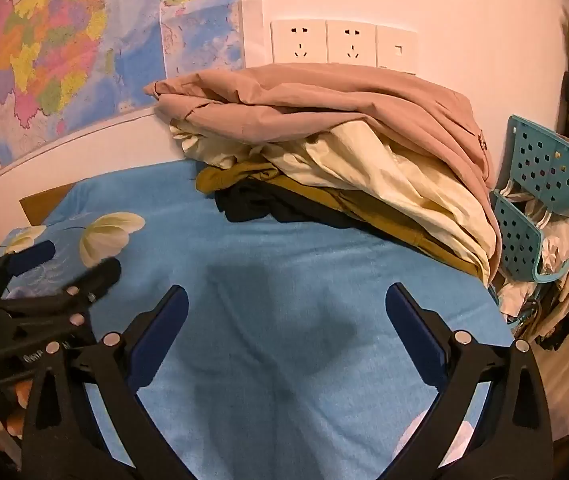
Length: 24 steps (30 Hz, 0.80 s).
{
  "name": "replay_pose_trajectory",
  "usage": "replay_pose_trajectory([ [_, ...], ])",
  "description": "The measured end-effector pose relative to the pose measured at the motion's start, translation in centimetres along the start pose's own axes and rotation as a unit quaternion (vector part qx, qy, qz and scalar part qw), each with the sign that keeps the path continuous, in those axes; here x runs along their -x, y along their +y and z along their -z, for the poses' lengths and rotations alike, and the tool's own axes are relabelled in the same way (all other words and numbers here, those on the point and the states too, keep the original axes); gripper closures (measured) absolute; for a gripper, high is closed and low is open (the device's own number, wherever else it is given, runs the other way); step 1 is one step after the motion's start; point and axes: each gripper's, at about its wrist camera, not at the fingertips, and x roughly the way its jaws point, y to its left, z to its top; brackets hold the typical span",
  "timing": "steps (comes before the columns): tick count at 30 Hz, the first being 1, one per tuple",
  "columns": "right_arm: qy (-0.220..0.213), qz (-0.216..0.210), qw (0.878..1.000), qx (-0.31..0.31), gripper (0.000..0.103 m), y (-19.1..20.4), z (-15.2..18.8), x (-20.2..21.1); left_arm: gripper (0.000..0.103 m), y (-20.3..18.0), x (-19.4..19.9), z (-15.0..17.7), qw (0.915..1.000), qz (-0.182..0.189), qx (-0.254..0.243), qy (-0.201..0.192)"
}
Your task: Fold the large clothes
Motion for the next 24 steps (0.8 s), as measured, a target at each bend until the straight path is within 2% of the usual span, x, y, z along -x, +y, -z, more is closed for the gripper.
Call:
replay_pose_trajectory([
  [5,-0.01,-0.005,1.0,-0.009,0.006,0.2,0.1,0.8,0.007,0.1,0.6,-0.3,1.0,0.0,0.003,-0.008],
  [6,0.011,0.003,1.0,-0.013,0.006,-0.1,0.2,0.0,0.007,0.2,0.7,-0.4,1.0,0.002,0.004,-0.008],
  [10,0.005,0.006,1.0,-0.011,0.006,-0.9,0.2,0.5,0.007,0.3,1.0,-0.7,0.9999,0.003,0.005,-0.014],
  [11,0.004,0.011,1.0,-0.006,0.006,0.0,0.1,0.4,0.007,0.3,1.1,-0.7,0.9999,0.003,0.006,-0.016],
  [24,0.0,0.018,1.0,-0.003,0.006,0.0,0.0,0.8,0.007,0.3,1.7,-0.9,0.9997,0.007,0.004,-0.023],
])
